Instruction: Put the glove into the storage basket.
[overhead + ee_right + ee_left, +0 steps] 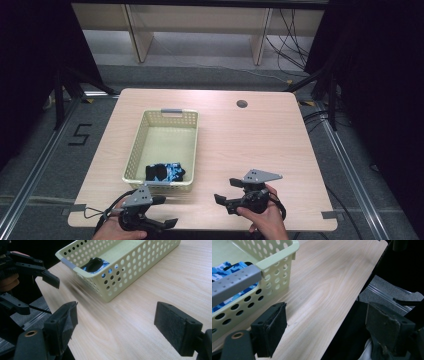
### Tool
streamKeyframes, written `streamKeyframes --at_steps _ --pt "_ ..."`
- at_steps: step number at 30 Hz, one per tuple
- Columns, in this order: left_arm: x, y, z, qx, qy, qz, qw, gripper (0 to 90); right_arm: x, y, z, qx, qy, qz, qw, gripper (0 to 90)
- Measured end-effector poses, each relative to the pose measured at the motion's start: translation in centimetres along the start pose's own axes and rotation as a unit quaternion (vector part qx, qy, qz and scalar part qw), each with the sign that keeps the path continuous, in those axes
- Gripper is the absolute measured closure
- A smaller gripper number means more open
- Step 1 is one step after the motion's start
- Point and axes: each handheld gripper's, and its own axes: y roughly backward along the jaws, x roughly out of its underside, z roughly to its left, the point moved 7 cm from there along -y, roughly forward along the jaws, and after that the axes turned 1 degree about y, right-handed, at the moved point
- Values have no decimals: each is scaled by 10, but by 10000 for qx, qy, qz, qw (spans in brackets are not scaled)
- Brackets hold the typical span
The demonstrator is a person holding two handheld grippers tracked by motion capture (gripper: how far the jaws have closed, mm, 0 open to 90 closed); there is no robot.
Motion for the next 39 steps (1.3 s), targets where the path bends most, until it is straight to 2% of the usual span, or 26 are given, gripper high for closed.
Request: streamKeyframes --at_steps 1,2,5,7,8,10,11,12,13,14,15,16,17,18,20,21,23,25,27,29,31,34,36,37,38,39 --pt "1 0 0 -5 83 -3 10000 168 0 0 0 28 52 -19 10000 200" --pt "2 1 0 30 51 71 10000 167 2 1 4 -28 -107 20 9999 199" --pt "4 1 2 10 28 112 9999 167 4 1 3 -35 6 38 10000 199" --pt "5 0 2 -3 -35 61 10000 167 7 2 6 -33 -126 66 9999 199" --pt "7 2 5 -7 -180 162 9997 167 7 2 4 11 22 24 10000 199" --pt "8 -2 4 -72 -33 45 10000 166 10 3 7 -17 -159 73 9998 197" --pt "9 0 3 47 -30 93 9999 165 10 3 4 -11 61 31 10000 196" --pt "8 -2 1 79 -36 -75 9999 165 11 4 5 -11 -2 75 10000 192" --pt "10 0 3 52 -175 44 9998 164 13 4 8 -28 -95 87 9999 189" --pt "9 0 1 97 -122 12 9999 164 13 4 5 34 43 47 10000 189" --pt "10 1 1 113 -132 40 9998 162 16 5 9 -22 -103 105 9999 188" --pt "11 0 0 102 -48 -9 9999 154 16 5 6 1 58 68 10000 185" --pt "11 1 0 121 -55 24 9999 154 18 6 9 2 -124 126 9998 177" --pt "12 0 0 111 -41 -16 9999 154 17 5 6 45 80 69 9999 171" --pt "14 -1 2 8 -90 -15 10000 154 19 6 6 28 83 84 9999 171" --pt "14 0 1 73 -52 -1 10000 154 21 6 9 29 -61 120 9999 171" --pt "16 0 1 123 -158 35 9998 154 22 7 10 20 -66 128 9999 172" --pt "17 0 1 74 -168 -8 9998 154 22 7 6 55 188 90 9998 171" --pt "19 1 1 39 -67 48 10000 154 25 9 7 36 44 124 9999 172" --pt "21 2 4 -22 -186 111 9998 154 27 10 4 154 216 159 9995 171" --pt "21 2 2 36 -139 92 9999 154 33 11 6 179 25 280 9994 170" --pt "23 2 2 22 -211 63 9998 154 40 11 2 301 188 364 9987 170" --pt "26 2 2 -14 -273 165 9995 154 45 13 3 407 127 434 9981 170" --pt "27 2 3 -48 -253 203 9995 154 47 14 1 432 224 502 9976 170" --pt "29 1 0 26 -131 181 9997 154 49 14 4 463 49 522 9976 170" --pt "30 2 2 -39 -177 212 9996 154 51 14 1 415 246 540 9974 170"
